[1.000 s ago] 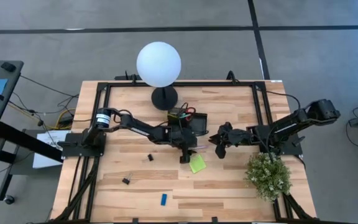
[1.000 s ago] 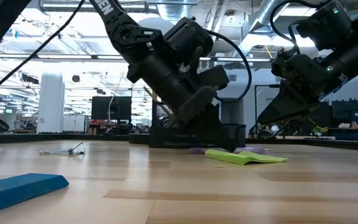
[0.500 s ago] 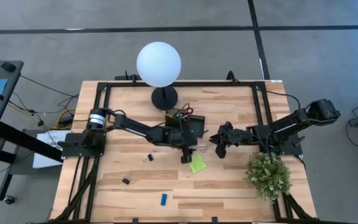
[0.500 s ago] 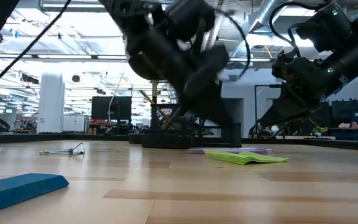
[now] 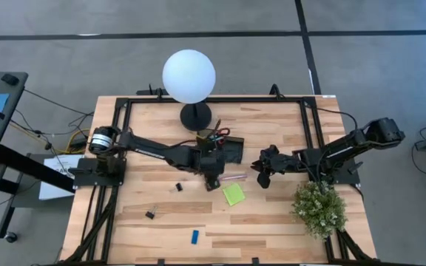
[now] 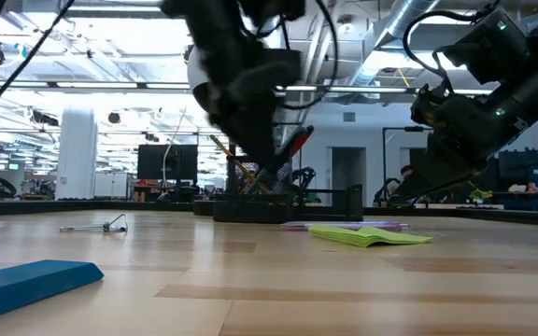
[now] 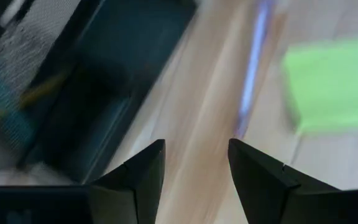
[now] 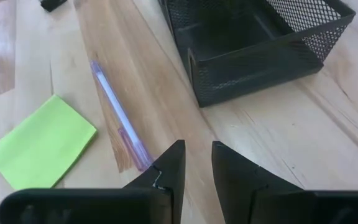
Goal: Pick and place office supplies into organizer
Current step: Put the purple mechanical pencil into the desk organizer
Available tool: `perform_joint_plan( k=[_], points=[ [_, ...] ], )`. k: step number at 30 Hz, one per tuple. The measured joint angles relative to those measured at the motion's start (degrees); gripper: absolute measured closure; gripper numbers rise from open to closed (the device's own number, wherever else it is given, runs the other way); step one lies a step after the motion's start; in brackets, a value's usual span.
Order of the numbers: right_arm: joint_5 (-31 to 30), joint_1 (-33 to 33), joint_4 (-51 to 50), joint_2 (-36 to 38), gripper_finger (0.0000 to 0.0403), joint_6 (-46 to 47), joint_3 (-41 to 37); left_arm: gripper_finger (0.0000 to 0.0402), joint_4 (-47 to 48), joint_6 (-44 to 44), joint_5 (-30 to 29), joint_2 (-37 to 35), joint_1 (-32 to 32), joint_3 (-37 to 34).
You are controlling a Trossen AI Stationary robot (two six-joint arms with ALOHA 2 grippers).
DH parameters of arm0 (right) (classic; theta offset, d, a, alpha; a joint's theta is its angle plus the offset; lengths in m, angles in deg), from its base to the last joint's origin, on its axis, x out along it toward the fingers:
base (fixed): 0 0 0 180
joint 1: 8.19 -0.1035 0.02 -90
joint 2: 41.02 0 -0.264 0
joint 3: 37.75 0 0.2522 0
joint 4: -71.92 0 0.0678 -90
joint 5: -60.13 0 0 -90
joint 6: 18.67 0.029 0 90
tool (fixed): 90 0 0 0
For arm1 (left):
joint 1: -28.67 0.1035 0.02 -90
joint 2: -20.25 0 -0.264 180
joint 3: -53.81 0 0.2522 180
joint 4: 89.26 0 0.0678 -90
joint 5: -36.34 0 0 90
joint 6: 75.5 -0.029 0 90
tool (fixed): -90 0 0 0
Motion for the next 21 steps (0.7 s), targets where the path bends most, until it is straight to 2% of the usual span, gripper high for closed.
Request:
perform_joint_plan(
  k=[3,9,12,16,19,21],
  points=[
    [0.0,-0.1,0.1,0.0,0.0331,0.0,0.0,0.023,7.2,2.5,-3.4,-0.2,-2.0,-0.4],
    [0.0,-1.5,0.3,0.0,0.0331,0.0,0.0,0.023,5.8,9.9,-2.0,-0.1,-5.6,-7.4],
    [0.0,-2.1,0.5,0.0,0.0331,0.0,0.0,0.023,10.6,11.7,-2.0,-0.9,-7.0,-7.7],
    [0.0,-2.1,1.0,0.0,0.0331,0.1,0.0,0.023,19.3,10.6,-5.3,-7.8,-8.1,-6.3],
    [0.0,-2.1,1.3,0.0,0.0331,1.4,0.0,0.023,26.8,11.6,-12.4,-16.3,-9.1,-5.9],
    [0.0,-2.1,1.5,0.0,0.0331,2.2,0.0,0.023,28.6,15.0,-18.3,-22.5,-10.4,-7.2]
  ],
)
